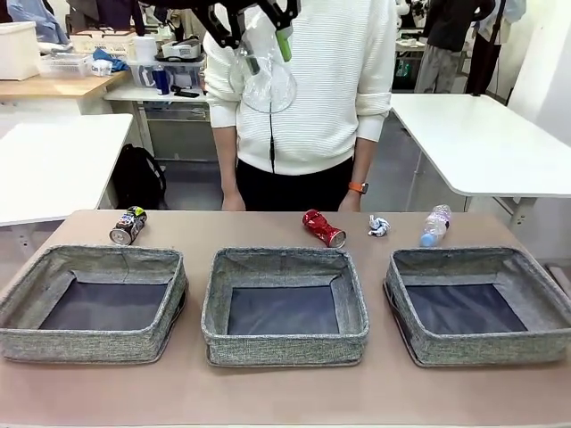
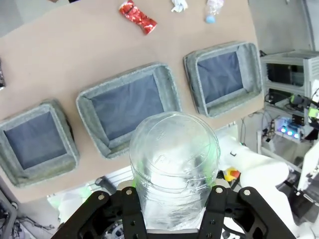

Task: Sort the waste into the appropriate baskets.
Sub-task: Pick up the waste item pointed out by the person, then place the picked waste into the Fabric basket indicated by the person.

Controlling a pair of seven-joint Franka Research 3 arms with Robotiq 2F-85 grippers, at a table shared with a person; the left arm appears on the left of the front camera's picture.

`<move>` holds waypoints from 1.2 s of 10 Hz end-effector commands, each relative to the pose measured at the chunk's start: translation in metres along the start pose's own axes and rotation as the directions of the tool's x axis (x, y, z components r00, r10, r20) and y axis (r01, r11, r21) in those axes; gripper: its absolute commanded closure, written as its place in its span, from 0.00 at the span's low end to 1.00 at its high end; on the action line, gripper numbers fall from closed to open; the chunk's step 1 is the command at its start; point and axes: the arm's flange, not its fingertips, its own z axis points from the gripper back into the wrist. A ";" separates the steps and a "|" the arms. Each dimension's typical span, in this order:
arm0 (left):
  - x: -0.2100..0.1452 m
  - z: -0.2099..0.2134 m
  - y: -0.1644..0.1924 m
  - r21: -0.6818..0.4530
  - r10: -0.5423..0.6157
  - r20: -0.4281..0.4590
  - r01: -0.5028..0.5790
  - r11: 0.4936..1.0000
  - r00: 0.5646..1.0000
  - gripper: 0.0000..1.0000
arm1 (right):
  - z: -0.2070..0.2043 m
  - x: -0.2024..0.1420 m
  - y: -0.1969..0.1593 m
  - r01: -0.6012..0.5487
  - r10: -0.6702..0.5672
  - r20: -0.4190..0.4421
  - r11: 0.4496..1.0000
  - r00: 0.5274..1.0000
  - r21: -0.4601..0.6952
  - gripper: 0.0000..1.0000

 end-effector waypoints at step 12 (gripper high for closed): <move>0.006 0.000 0.000 -0.002 0.005 -0.032 -0.005 1.000 0.999 0.53 | -0.002 -0.001 0.000 -0.024 0.024 0.008 0.999 1.000 0.023 0.00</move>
